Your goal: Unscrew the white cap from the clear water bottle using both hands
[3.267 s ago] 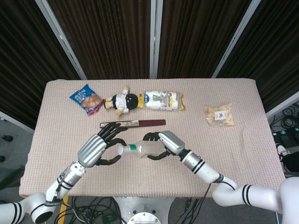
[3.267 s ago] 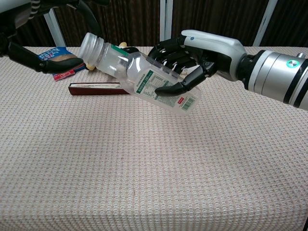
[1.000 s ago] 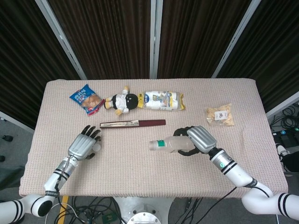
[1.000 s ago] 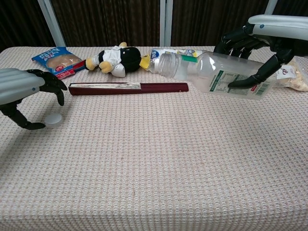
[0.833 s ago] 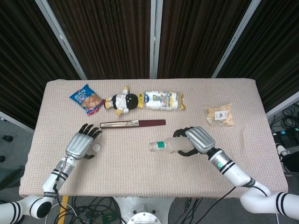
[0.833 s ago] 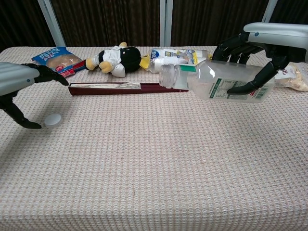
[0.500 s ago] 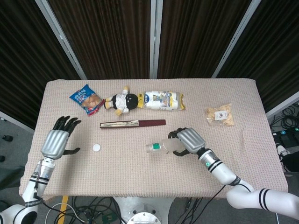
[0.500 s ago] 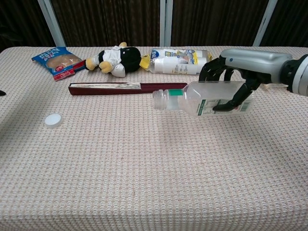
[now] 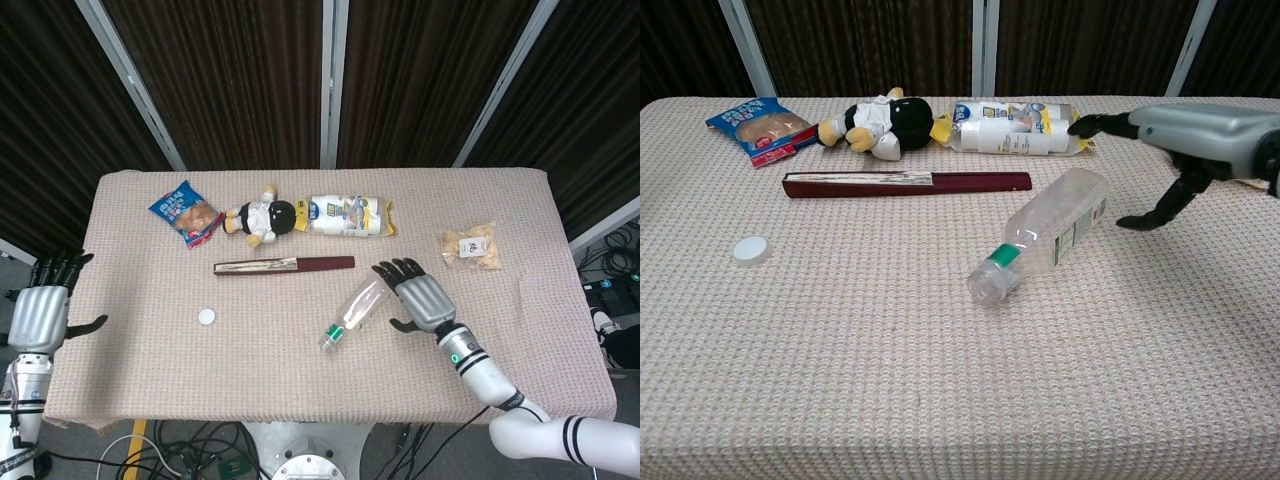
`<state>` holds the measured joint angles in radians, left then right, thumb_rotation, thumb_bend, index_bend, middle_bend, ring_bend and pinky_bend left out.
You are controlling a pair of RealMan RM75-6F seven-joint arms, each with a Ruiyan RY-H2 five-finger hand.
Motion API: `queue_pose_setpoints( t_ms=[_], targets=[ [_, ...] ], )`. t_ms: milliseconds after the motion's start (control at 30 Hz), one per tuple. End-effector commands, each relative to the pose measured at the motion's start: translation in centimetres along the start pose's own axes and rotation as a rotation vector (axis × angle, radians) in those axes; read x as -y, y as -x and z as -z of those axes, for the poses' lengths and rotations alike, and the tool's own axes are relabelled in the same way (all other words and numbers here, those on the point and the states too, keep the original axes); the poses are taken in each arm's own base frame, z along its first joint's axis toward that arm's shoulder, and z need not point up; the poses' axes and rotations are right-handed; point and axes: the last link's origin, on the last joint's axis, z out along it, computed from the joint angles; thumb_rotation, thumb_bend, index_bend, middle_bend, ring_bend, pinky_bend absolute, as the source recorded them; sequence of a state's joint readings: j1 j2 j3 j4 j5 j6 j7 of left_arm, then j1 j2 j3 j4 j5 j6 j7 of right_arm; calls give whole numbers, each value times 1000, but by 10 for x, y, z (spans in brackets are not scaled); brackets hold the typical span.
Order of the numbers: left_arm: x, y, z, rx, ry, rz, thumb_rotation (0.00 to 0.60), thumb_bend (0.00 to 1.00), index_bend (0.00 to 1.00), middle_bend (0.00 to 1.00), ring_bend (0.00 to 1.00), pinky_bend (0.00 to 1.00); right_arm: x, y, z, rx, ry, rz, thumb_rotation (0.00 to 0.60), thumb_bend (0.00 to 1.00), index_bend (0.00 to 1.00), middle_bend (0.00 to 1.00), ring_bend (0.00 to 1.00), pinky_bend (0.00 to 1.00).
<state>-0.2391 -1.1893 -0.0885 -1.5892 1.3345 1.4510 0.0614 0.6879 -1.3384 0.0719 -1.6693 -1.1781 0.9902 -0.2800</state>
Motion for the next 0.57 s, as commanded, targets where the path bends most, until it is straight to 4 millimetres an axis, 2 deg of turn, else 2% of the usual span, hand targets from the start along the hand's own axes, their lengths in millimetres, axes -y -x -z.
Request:
queue_pose_setpoints(
  t_ms=[33,167,367,467,567],
  targets=[
    [18,-6,11,-16,-43,-40,600,91,142,99,40,43,-41,-22,50,-139,89,-30,600,166,0,108,0,50],
    [32,-10,30,-34,-93,-63,600,91,150,99,40,37,-72,-37,102,-243,158,-60,600,187,0,108,0,50],
    [34,-12,60,-18,-123,-71,600,91,150,99,40,35,-94,-44,167,-360,257,-69,600,202,0,114,0,41],
    [30,-13,69,-23,-125,-64,600,91,150,99,40,35,-97,-43,185,-382,286,-72,600,204,0,121,0,41],
    [25,-11,74,-30,-118,-57,600,91,150,99,40,35,-97,-39,192,-380,297,-87,600,207,0,123,0,41]
  ],
)
